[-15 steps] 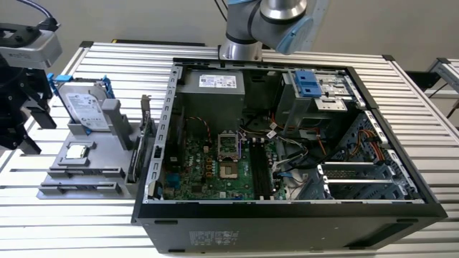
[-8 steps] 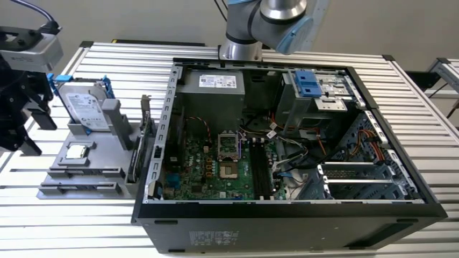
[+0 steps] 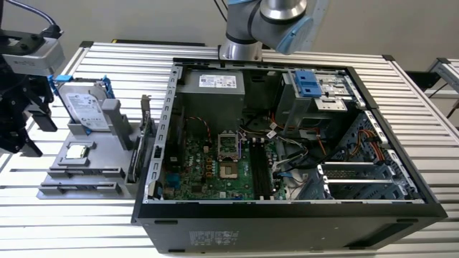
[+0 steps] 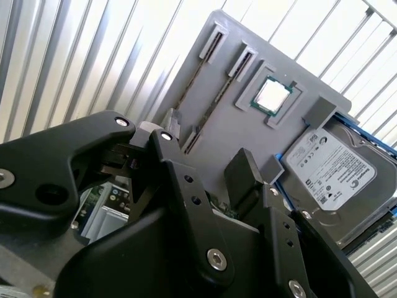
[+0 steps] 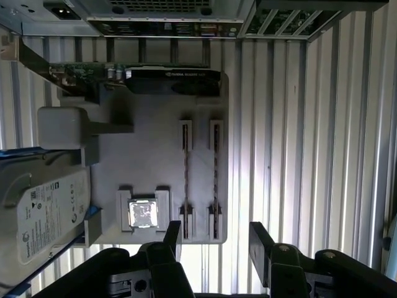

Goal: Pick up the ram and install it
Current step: 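Pick up the ram and move it above insertion slot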

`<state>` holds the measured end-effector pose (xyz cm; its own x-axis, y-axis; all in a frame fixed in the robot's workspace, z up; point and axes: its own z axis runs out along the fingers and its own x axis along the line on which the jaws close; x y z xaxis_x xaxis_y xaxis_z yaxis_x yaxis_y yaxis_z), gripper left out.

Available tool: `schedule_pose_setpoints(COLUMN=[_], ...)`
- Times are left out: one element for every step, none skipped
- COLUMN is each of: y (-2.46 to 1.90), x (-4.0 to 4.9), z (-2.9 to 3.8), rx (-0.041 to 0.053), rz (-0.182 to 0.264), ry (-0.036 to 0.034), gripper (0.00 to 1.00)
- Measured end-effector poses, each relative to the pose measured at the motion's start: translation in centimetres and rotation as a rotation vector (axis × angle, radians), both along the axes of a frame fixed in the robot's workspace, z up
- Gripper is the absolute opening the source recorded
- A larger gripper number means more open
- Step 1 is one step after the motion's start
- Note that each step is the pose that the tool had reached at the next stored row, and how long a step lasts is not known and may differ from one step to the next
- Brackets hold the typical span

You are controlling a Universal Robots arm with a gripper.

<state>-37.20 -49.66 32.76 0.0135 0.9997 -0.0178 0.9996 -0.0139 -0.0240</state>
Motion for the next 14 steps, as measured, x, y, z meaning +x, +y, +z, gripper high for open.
schedule_pose_setpoints(y=[0.00, 0.00, 0.00, 0.00, 0.00, 0.00, 0.00, 0.00, 0.00, 0.00, 0.00, 0.00, 0.00, 0.00], x=[0.00, 0.00, 0.00, 0.00, 0.00, 0.00, 0.00, 0.00, 0.00, 0.00, 0.00, 0.00, 0.00, 0.00], z=[-0.05, -0.09, -0.14, -0.19, -0.24, -0.30, -0.34, -0.39, -0.45, -0.52, -0.60, -0.68, -0.77, -0.86], rx=[0.0001, -0.0001, 0.0000, 0.0000, -0.0001, 0.0000, -0.0001, -0.0001, -0.0001, -0.0001, 0.0000, 0.0000, 0.0000, 0.0000], rz=[0.000, 0.000, 0.000, 0.000, 0.000, 0.000, 0.000, 0.000, 0.000, 0.000, 0.000, 0.000, 0.001, 0.002], ry=[0.0008, 0.0019, 0.0027, 0.0034, 0.0043, 0.0051, 0.0060, 0.0068, 0.0074, 0.0079, 0.0081, 0.0083, 0.0082, 0.0083], gripper=[1.00, 1.00, 1.00, 1.00, 1.00, 1.00, 1.00, 1.00, 1.00, 1.00, 1.00, 1.00, 1.00, 1.00])
